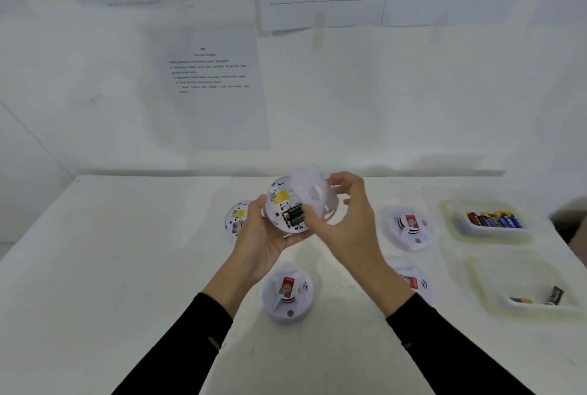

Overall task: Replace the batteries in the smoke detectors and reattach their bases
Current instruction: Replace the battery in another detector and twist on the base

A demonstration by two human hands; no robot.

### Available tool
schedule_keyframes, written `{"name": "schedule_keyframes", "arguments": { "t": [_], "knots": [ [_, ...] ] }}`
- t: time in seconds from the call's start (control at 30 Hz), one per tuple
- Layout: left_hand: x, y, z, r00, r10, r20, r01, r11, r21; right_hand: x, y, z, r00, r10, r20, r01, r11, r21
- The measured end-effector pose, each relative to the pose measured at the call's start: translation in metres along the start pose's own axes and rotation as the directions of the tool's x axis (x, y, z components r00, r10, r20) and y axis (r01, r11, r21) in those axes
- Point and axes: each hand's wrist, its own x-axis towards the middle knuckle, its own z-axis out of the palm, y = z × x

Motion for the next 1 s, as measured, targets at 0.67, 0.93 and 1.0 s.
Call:
{"name": "schedule_keyframes", "arguments": {
  "t": [0.67, 0.93, 1.0],
  "knots": [
    [0.018, -0.02, -0.001, 0.995, 0.099, 0.004, -0.098, 0.994, -0.052, -0.005, 0.001, 0.019, 0.999, 0.025, 0.025, -0.021, 0.99, -0.141],
    [0.019, -0.02, 0.001, 0.992, 0.123, -0.001, -0.123, 0.991, -0.048, -0.001, 0.0, 0.015, 0.997, 0.003, 0.075, 0.007, 0.991, -0.133],
    [0.017, -0.019, 0.003, 0.992, 0.121, 0.017, -0.12, 0.992, -0.041, 0.0, 0.001, 0.012, 0.996, -0.005, 0.085, 0.017, 0.991, -0.131]
  ]
}}
